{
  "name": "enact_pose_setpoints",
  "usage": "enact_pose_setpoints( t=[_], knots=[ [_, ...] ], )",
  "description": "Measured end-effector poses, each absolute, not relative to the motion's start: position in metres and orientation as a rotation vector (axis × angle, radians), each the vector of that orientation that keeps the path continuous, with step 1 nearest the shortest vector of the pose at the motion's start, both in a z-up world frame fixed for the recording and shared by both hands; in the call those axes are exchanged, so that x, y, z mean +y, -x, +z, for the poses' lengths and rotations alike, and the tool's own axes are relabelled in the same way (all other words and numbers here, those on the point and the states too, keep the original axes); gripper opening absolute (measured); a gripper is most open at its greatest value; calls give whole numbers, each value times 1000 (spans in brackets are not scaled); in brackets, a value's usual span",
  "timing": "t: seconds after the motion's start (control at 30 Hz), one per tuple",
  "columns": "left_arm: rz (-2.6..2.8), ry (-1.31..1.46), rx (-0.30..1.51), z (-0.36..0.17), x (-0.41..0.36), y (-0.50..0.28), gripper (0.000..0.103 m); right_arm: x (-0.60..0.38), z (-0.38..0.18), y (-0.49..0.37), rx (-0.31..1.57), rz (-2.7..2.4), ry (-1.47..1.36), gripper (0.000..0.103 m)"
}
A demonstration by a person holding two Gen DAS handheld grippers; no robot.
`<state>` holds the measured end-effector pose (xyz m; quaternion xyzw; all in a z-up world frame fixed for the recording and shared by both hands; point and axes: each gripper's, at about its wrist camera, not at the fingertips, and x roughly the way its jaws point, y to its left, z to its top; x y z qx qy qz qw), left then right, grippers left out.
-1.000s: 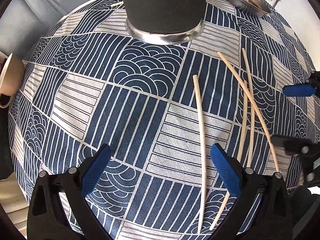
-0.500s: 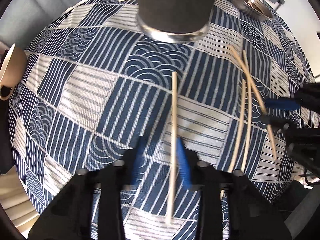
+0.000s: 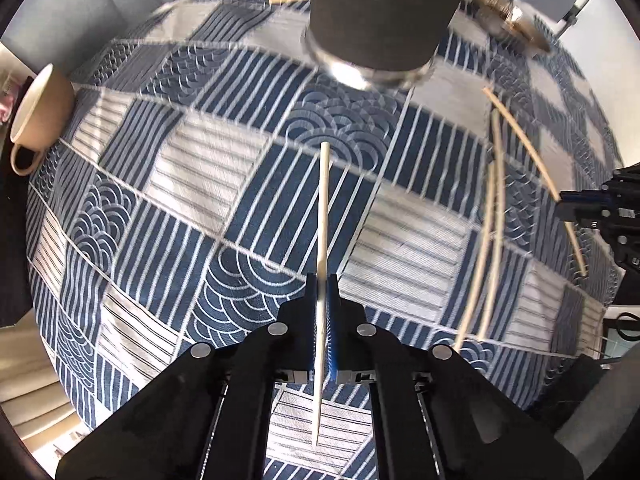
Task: Organize utensils
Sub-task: 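Raise both held chopsticks over the black holder's opening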
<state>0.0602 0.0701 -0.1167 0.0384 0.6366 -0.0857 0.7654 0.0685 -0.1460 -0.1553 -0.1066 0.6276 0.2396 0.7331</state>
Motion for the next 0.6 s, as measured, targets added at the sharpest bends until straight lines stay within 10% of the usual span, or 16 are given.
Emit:
enact_pose_setpoints(
  t=[0.6],
  knots=[
    [-194, -66, 1160, -16, 48, -92, 5, -160, -50, -96, 1156, 624, 44, 5]
  ],
)
